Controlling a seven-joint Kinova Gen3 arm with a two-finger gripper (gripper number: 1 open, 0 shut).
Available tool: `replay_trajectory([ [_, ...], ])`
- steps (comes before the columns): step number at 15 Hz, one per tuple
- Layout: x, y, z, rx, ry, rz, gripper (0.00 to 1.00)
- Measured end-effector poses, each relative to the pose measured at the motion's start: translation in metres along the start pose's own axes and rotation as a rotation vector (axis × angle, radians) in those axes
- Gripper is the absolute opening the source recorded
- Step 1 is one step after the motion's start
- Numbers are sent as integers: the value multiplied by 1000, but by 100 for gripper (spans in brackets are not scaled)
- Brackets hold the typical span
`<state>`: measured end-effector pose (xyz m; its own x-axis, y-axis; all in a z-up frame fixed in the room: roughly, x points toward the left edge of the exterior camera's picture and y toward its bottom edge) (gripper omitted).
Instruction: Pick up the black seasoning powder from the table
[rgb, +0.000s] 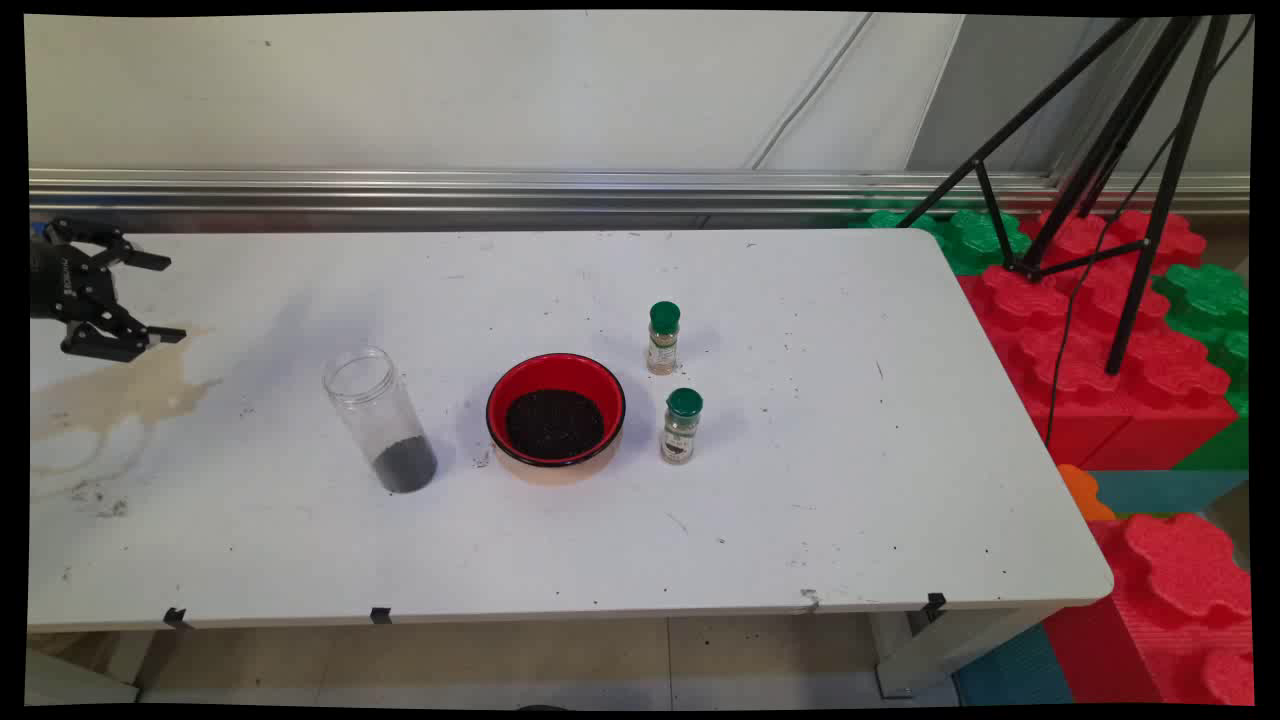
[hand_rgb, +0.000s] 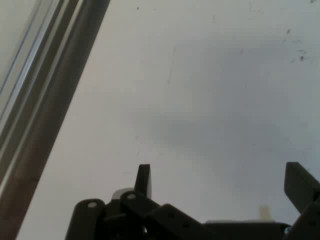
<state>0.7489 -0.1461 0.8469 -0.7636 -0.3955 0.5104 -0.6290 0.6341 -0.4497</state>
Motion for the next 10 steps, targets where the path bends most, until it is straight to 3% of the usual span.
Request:
replay_trajectory([
  [10, 23, 34, -6, -117, 6, -85, 100],
])
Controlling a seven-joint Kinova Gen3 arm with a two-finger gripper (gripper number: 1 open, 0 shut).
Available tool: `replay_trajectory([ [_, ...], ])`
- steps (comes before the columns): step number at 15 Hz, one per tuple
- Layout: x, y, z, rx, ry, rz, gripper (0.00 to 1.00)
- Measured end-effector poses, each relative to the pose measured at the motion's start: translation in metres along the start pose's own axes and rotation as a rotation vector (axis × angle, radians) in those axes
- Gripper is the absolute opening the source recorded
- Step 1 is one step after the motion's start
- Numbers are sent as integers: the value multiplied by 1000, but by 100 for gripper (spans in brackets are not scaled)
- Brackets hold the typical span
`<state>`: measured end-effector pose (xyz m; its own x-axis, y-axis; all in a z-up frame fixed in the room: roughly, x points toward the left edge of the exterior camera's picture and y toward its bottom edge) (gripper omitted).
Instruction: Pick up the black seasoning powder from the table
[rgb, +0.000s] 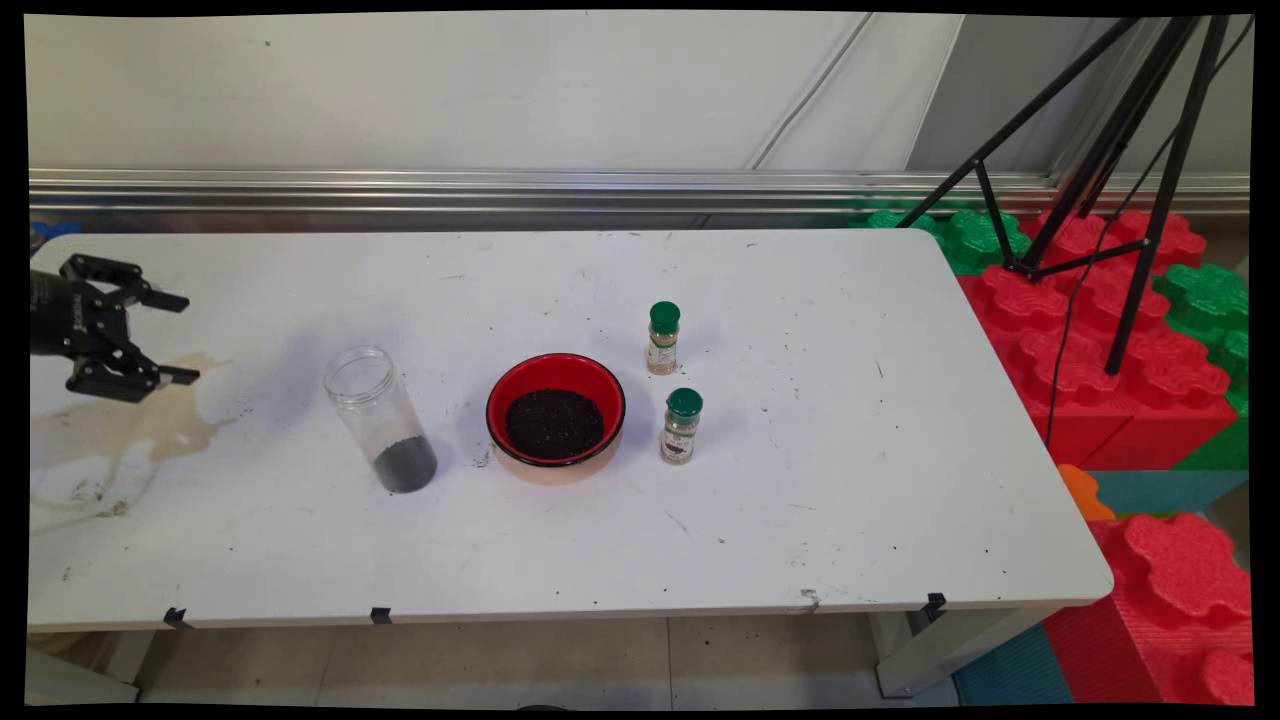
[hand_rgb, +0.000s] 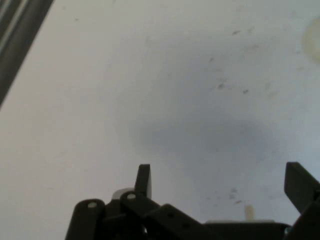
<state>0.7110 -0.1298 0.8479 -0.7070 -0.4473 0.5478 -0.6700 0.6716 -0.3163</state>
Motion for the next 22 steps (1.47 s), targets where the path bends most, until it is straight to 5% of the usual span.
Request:
replay_trajectory([
  [10, 22, 32, 13, -187, 37, -45, 100],
  [22, 18, 55, 65, -309, 154, -28, 100],
])
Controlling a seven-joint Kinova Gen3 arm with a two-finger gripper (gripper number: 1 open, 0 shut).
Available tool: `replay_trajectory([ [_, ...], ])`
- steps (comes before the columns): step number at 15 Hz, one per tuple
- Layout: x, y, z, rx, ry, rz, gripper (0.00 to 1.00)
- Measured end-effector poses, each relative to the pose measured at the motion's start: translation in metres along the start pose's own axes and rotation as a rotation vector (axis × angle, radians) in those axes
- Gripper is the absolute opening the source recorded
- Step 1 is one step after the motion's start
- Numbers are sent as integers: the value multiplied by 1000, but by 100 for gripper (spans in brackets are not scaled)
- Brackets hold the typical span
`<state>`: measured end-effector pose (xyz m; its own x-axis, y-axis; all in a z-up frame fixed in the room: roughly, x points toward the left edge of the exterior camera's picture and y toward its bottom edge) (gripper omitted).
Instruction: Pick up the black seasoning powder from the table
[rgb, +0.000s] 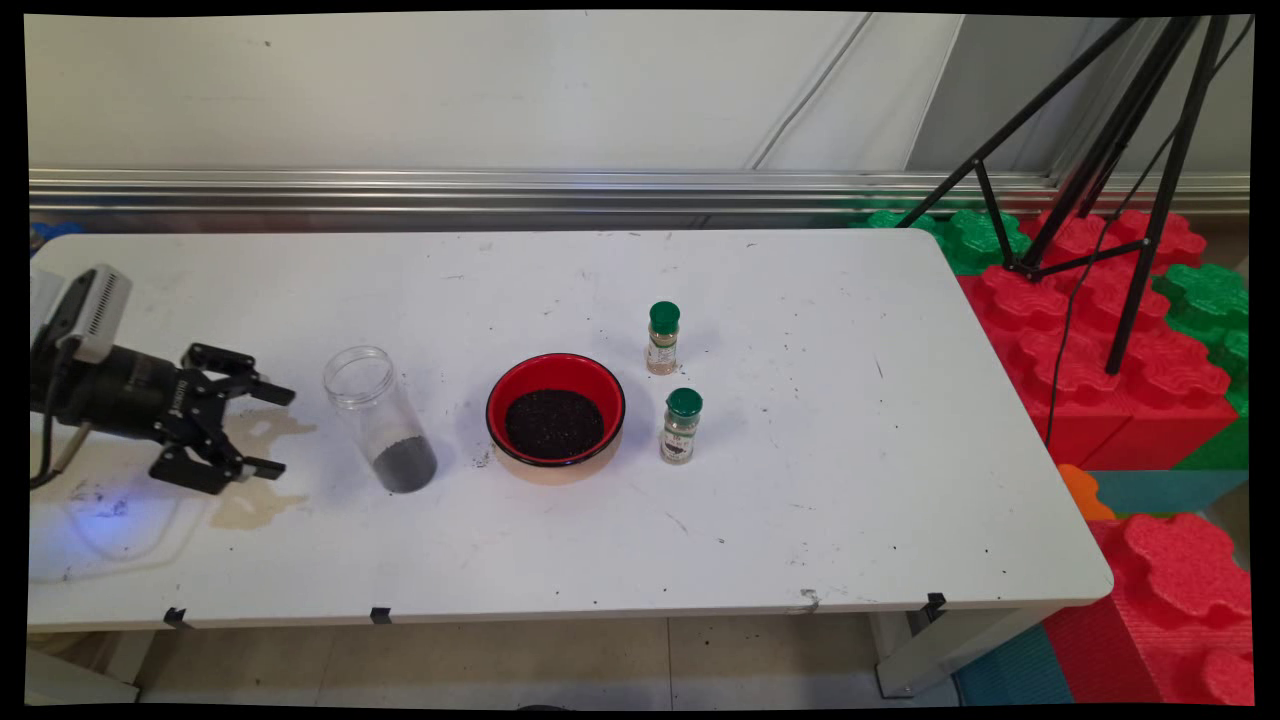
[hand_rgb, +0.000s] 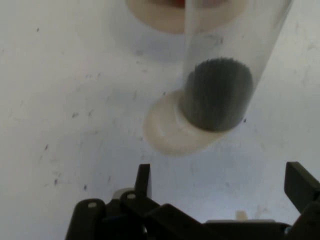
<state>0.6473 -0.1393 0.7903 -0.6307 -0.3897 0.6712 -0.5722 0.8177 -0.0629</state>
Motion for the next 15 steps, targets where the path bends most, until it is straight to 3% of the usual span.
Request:
replay_trajectory([
  [15, -11, -13, 56, -96, 190, 36, 100],
])
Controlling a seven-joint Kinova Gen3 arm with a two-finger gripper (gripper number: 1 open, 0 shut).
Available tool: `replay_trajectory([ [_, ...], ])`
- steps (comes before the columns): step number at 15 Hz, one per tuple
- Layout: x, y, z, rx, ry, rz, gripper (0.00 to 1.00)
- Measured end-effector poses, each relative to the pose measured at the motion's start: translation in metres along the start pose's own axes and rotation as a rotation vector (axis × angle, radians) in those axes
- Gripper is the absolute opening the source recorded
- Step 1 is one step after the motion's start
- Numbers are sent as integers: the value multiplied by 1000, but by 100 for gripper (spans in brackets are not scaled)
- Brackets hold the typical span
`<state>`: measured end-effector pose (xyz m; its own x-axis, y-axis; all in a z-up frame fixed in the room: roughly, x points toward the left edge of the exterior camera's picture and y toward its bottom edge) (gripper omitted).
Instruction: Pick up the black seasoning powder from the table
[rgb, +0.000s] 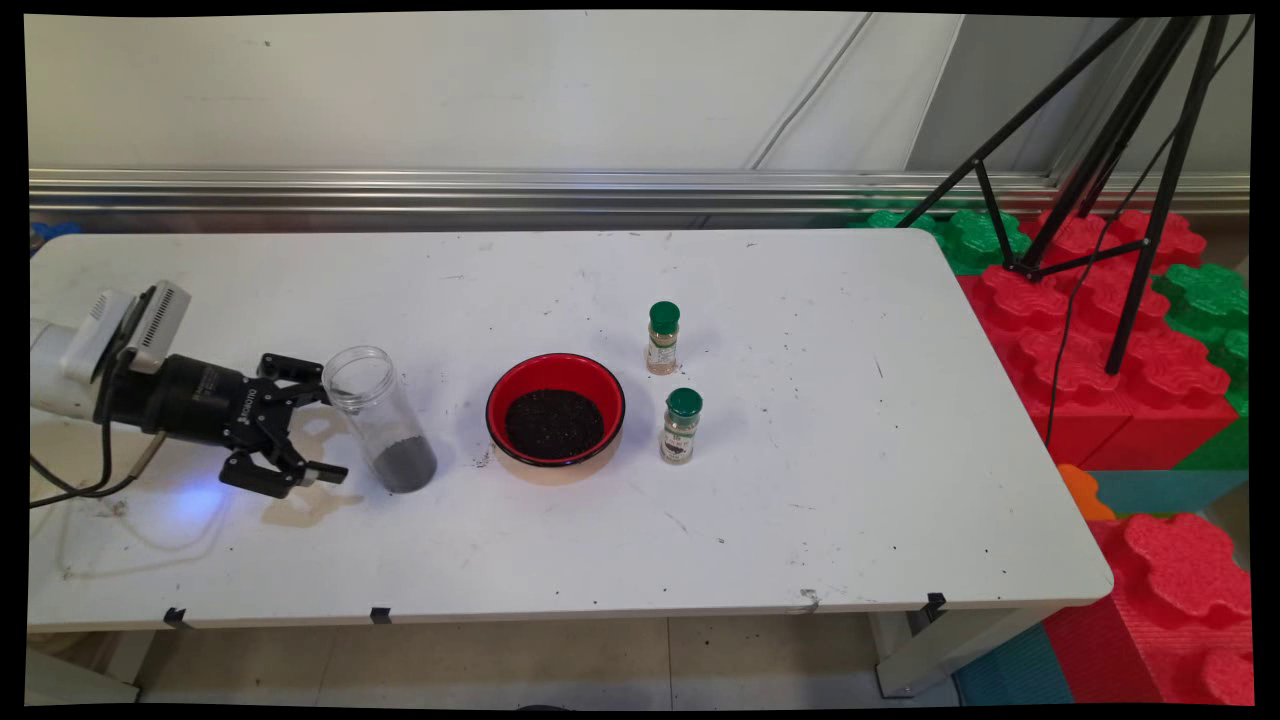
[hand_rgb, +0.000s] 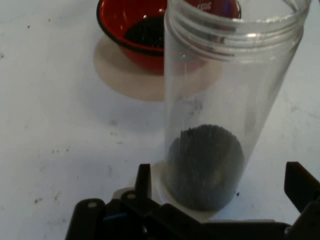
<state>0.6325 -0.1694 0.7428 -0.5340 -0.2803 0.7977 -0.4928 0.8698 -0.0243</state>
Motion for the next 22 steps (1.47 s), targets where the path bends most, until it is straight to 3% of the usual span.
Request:
replay_trajectory([
  [22, -22, -16, 45, -68, 191, -30, 100],
])
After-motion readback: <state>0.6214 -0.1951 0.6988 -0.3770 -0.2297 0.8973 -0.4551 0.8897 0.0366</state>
